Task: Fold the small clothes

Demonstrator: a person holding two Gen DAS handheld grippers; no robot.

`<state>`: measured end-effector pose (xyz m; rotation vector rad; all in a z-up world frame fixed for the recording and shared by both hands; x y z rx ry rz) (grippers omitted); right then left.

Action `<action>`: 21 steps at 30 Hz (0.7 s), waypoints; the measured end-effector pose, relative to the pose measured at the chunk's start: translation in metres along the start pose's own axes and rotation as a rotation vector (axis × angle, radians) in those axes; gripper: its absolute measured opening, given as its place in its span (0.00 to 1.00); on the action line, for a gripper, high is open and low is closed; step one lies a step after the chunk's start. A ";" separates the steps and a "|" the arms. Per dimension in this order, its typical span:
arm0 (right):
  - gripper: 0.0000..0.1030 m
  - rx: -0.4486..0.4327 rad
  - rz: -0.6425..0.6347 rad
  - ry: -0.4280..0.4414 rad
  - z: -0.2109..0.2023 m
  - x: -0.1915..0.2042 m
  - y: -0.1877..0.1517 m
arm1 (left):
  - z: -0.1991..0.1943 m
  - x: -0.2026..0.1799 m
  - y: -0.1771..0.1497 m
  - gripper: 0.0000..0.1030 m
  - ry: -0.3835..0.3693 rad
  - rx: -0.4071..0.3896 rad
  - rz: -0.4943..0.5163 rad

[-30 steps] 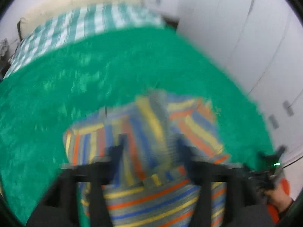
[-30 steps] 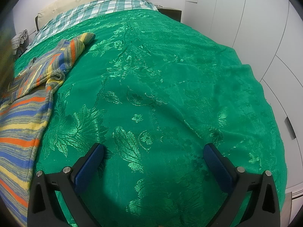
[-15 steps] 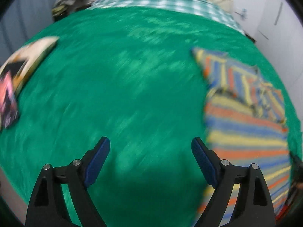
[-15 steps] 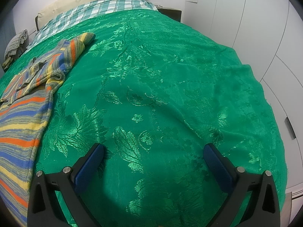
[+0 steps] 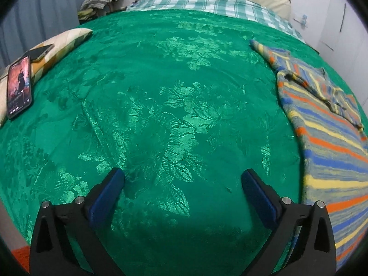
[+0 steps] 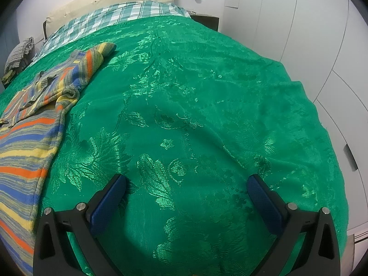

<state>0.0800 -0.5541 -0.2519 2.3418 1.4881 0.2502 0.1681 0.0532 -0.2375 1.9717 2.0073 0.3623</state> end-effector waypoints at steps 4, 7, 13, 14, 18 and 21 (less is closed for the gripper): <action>1.00 -0.001 0.001 0.004 -0.001 -0.001 -0.001 | 0.002 0.000 -0.002 1.00 0.015 -0.007 0.004; 1.00 -0.001 0.002 0.007 -0.001 -0.001 -0.001 | 0.002 0.000 -0.003 1.00 0.030 -0.012 0.010; 1.00 -0.002 0.002 0.006 -0.001 -0.001 -0.001 | 0.002 0.000 -0.003 1.00 0.034 -0.018 0.011; 1.00 -0.002 0.002 0.006 -0.001 -0.001 -0.001 | 0.002 0.000 -0.003 1.00 0.037 -0.019 0.012; 1.00 0.002 0.000 0.002 -0.001 -0.001 0.000 | 0.003 0.000 -0.003 1.00 0.038 -0.022 0.016; 1.00 0.010 0.004 0.022 0.000 -0.003 0.001 | 0.004 0.000 -0.003 1.00 0.039 -0.028 0.018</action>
Point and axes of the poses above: each gripper's, at about its wrist camera, not at the fingertips, and z roughly the way its jaws point, x to its left, y to its top, the point moved 7 cm from there along z, roughly the way its jaws point, and after that the axes turned 14 degrees about x, right-handed, at the moved point
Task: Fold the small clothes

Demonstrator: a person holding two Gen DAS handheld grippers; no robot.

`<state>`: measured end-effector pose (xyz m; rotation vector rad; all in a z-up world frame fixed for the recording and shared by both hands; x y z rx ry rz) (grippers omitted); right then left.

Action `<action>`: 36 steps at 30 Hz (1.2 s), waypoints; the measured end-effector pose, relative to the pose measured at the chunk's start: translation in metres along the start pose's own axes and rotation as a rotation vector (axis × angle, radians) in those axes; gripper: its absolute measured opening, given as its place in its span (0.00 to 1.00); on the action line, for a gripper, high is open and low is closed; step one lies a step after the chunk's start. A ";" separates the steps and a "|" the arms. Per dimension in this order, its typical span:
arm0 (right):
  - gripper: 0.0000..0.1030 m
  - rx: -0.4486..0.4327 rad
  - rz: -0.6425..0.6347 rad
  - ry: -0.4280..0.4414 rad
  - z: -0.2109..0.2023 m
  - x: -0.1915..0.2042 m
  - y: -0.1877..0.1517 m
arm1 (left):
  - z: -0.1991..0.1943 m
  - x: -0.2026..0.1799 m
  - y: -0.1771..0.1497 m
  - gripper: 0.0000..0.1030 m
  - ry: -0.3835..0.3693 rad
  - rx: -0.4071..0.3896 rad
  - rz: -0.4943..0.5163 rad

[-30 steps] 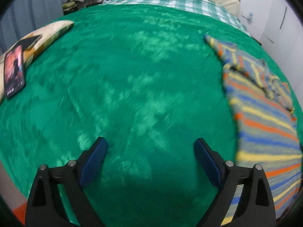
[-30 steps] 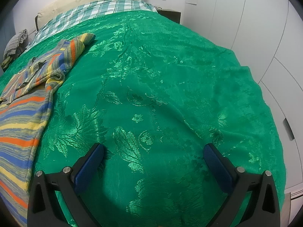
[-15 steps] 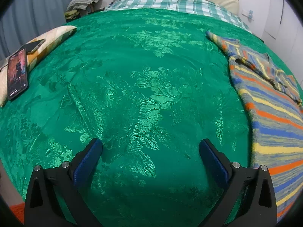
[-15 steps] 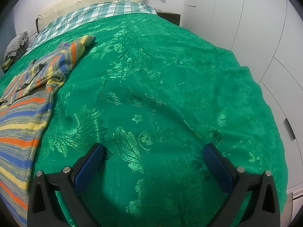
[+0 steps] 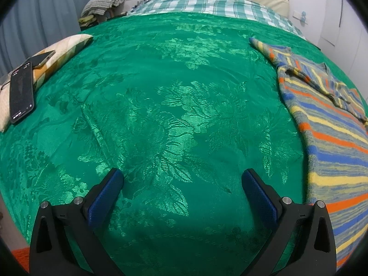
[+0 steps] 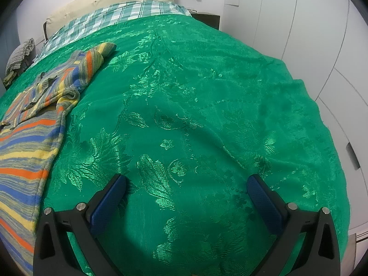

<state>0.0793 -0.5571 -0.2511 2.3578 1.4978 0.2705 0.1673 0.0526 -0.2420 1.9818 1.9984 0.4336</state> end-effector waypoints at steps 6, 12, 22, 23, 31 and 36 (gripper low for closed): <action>1.00 -0.010 -0.006 -0.015 0.001 -0.002 0.001 | 0.000 -0.001 0.000 1.00 0.006 -0.007 0.001; 1.00 -0.016 -0.009 -0.019 0.000 -0.002 0.000 | 0.000 0.000 0.000 1.00 0.010 -0.011 0.001; 1.00 -0.019 -0.009 -0.019 -0.001 0.000 -0.001 | 0.000 0.000 0.000 1.00 0.011 -0.013 0.001; 1.00 -0.019 -0.009 -0.019 -0.001 0.000 -0.001 | 0.000 0.000 0.000 1.00 0.011 -0.013 0.001; 1.00 -0.020 -0.009 -0.019 -0.001 0.000 -0.001 | 0.000 0.000 0.000 1.00 0.011 -0.013 0.001; 1.00 -0.020 -0.009 -0.019 -0.001 0.000 -0.001 | 0.000 0.000 0.000 1.00 0.011 -0.013 0.001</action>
Point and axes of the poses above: each gripper's, at about its wrist camera, not at the fingertips, and z roughly the way its jaws point, x to its left, y to its top, the point moved 7 cm from there along z, roughly the way its jaws point, and after that the axes turned 14 degrees about x, right-handed, at the moved point
